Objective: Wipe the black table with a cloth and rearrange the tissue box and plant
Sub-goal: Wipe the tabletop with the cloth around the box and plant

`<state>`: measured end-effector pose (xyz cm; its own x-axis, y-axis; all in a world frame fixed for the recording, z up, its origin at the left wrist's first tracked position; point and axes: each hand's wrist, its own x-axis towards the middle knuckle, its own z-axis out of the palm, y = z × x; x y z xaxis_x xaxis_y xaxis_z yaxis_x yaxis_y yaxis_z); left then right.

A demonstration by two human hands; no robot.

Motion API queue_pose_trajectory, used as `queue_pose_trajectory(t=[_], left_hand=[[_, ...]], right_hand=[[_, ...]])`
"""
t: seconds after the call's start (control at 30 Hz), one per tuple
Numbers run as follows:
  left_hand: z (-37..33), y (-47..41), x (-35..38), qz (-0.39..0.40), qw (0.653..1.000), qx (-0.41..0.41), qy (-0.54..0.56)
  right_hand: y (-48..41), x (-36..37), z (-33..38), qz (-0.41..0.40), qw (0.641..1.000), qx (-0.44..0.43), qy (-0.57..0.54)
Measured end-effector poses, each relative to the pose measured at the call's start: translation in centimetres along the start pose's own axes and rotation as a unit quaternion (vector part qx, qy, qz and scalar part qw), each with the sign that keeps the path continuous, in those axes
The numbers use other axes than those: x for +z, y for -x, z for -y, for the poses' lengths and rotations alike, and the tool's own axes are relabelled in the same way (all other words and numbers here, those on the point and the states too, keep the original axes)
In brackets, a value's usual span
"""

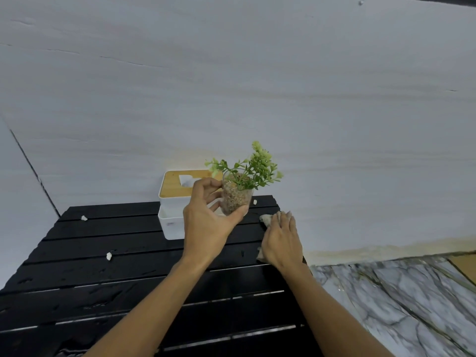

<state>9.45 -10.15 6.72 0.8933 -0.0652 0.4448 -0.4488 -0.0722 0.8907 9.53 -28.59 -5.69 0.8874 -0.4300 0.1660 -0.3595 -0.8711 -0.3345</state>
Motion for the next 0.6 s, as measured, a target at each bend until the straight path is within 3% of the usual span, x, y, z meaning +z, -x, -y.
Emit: queue_pose_trajectory(t=[0.27,0.43,0.6], left_hand=[[0.7,-0.5,-2.3,0.001,1.0,0.016,-0.018],[0.7,-1.2,-3.8,0.003,1.0,0.025,-0.019],[0.4,-1.1,-3.9,-0.005,1.0,0.018,-0.009]], right_hand=[[-7.5,0.7,2.3,0.003,1.0,0.03,-0.003],[-8.7,0.7,2.5,0.006,0.997,-0.071,-0.022],[-7.1,0.8,1.6,0.082,0.972,-0.211,-0.057]])
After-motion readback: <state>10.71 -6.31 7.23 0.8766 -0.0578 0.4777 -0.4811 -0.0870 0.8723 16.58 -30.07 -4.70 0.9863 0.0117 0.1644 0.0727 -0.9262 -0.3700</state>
